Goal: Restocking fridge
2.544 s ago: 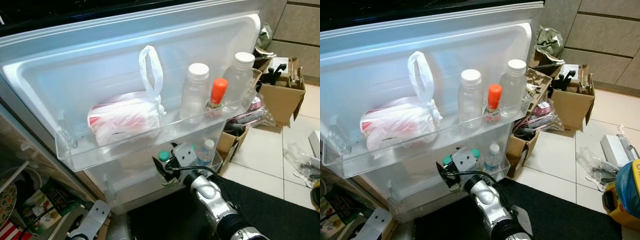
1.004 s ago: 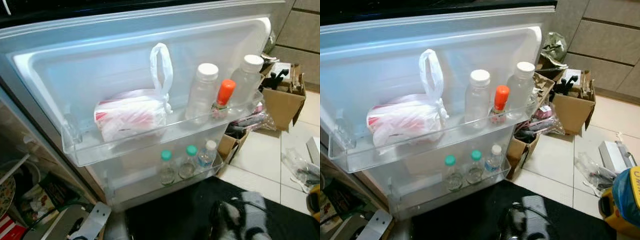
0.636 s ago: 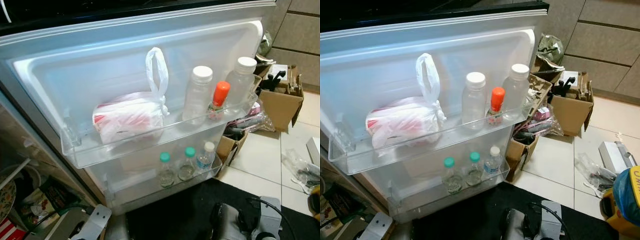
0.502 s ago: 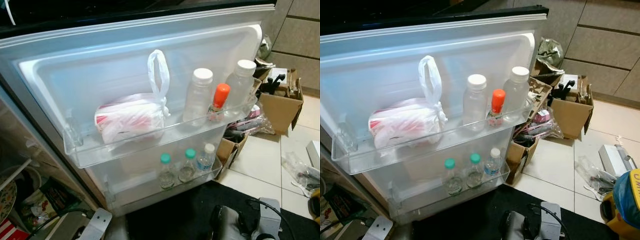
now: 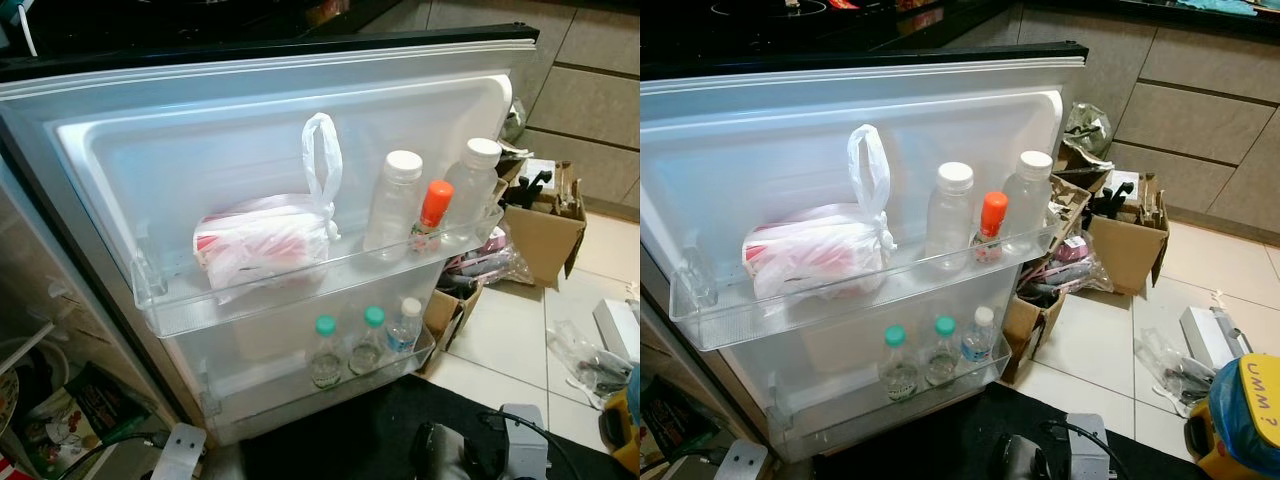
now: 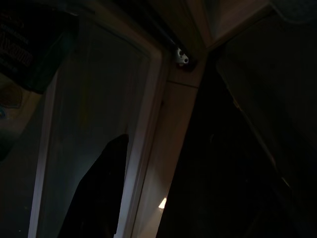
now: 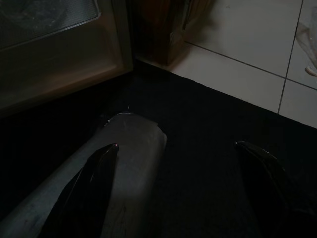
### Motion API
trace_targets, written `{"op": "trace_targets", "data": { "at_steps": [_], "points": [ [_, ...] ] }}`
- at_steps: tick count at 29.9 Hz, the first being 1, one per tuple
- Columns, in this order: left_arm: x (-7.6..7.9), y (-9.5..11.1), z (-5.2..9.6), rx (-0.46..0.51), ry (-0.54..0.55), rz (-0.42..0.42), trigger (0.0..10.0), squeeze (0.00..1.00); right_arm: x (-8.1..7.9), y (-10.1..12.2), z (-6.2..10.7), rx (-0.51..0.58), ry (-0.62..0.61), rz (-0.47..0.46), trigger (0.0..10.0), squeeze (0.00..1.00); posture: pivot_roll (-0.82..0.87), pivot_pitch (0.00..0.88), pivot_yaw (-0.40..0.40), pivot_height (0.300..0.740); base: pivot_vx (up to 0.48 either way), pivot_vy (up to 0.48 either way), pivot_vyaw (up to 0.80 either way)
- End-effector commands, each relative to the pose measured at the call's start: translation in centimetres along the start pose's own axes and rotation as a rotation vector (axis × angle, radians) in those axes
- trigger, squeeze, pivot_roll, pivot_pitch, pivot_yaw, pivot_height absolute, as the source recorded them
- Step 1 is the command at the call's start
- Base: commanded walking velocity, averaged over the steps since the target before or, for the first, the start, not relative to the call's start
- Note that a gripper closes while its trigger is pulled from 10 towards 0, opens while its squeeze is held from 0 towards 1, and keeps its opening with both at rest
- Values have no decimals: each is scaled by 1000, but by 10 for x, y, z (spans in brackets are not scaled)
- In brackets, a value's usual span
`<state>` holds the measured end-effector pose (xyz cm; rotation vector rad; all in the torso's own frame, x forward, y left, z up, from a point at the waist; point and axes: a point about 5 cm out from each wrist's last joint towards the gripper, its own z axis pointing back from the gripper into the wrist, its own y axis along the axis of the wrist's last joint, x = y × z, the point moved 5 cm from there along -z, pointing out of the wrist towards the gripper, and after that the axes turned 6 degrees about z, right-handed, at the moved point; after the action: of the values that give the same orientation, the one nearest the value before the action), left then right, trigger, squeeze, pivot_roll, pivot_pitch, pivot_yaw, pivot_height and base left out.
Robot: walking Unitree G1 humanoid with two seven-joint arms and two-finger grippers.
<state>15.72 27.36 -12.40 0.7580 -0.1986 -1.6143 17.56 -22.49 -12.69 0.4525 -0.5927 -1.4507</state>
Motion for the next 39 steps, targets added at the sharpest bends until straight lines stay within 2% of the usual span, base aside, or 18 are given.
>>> {"op": "trace_targets", "data": {
  "at_steps": [1,6,39],
  "points": [
    [9,-5,1,-25,-9,20,10000,0,-11,-34,7,-123,43,31,10000,0,28,0,-41,491,0,0,0],
    [5,-12,2,-52,6,40,10000,0,-12,-36,7,-135,43,40,10000,0,32,0,-39,510,0,0,0],
    [1,-22,4,-94,5,26,10000,0,-16,-38,8,-141,52,40,10000,0,30,0,-34,630,0,0,0]
  ]
}}
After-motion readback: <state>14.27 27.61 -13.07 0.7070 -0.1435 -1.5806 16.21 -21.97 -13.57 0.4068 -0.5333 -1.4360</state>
